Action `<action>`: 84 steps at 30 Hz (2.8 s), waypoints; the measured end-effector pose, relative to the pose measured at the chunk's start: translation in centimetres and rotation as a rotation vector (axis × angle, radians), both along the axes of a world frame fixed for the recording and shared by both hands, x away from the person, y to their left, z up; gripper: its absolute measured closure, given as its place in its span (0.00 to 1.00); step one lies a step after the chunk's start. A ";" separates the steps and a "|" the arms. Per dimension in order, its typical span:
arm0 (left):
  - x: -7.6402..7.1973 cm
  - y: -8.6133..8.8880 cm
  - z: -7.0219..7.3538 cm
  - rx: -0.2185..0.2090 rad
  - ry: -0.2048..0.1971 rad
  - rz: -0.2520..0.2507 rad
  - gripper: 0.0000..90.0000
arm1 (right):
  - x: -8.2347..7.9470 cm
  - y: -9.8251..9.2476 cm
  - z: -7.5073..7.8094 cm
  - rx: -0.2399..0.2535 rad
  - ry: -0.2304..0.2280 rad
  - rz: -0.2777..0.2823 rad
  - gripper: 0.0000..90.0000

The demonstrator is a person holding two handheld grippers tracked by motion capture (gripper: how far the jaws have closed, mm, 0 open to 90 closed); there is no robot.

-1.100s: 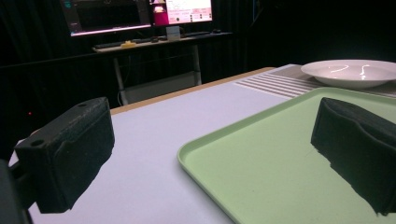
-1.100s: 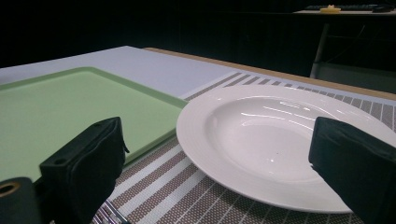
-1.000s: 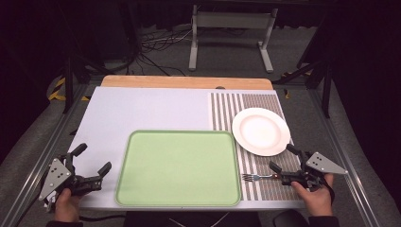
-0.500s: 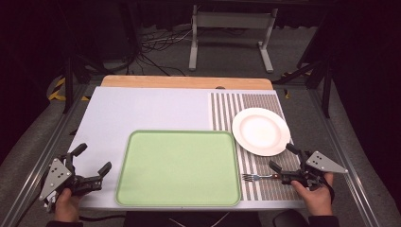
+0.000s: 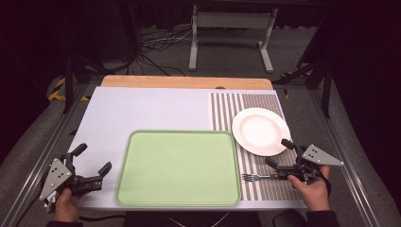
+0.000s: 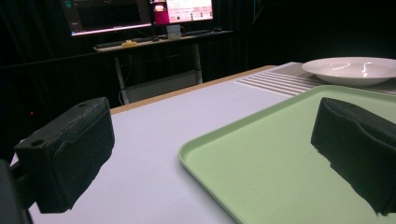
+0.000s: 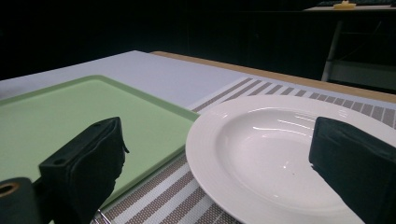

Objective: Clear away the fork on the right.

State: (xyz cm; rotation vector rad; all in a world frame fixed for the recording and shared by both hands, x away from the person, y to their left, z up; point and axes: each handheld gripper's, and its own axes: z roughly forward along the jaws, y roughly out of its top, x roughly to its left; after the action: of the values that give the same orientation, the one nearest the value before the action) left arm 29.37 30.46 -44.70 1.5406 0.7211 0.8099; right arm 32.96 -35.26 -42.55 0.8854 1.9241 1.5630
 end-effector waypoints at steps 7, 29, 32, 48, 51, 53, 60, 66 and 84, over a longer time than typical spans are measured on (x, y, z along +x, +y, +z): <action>0.0 0.0 0.0 -0.005 -0.001 0.000 0.00 | 1.1 1.1 0.9 -0.040 0.031 0.057 0.04; 0.0 -0.1 0.0 0.001 0.002 0.006 0.00 | 2.5 2.6 5.7 -0.517 0.210 0.231 0.07; 0.0 0.0 0.0 -0.001 0.001 0.004 0.00 | 2.7 2.9 5.9 -0.575 0.243 0.259 0.08; 0.0 0.0 0.0 -0.002 0.001 0.005 0.00 | 3.1 3.5 5.6 -0.752 0.348 0.319 0.08; 0.0 0.0 0.0 -0.001 0.000 0.006 0.00 | 3.3 3.6 5.5 -0.769 0.357 0.335 0.08; 0.0 0.0 0.0 -0.001 0.000 0.005 0.00 | 3.3 3.6 5.5 -0.783 0.364 0.343 0.10; 0.0 0.0 0.0 -0.001 0.001 0.006 0.00 | 3.6 4.0 4.7 -0.852 0.376 0.459 0.21; 0.0 0.0 0.0 -0.002 0.002 0.007 0.00 | 3.7 4.1 3.8 -0.946 0.431 0.526 0.30; 0.0 0.0 0.0 -0.001 0.003 0.009 0.00 | 4.0 4.5 2.1 -1.112 0.562 0.605 0.43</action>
State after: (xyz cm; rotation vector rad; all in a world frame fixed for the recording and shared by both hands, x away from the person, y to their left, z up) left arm 29.36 30.45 -44.75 1.5395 0.7314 0.8141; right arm 36.97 -30.72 -40.47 0.2269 3.0919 0.2045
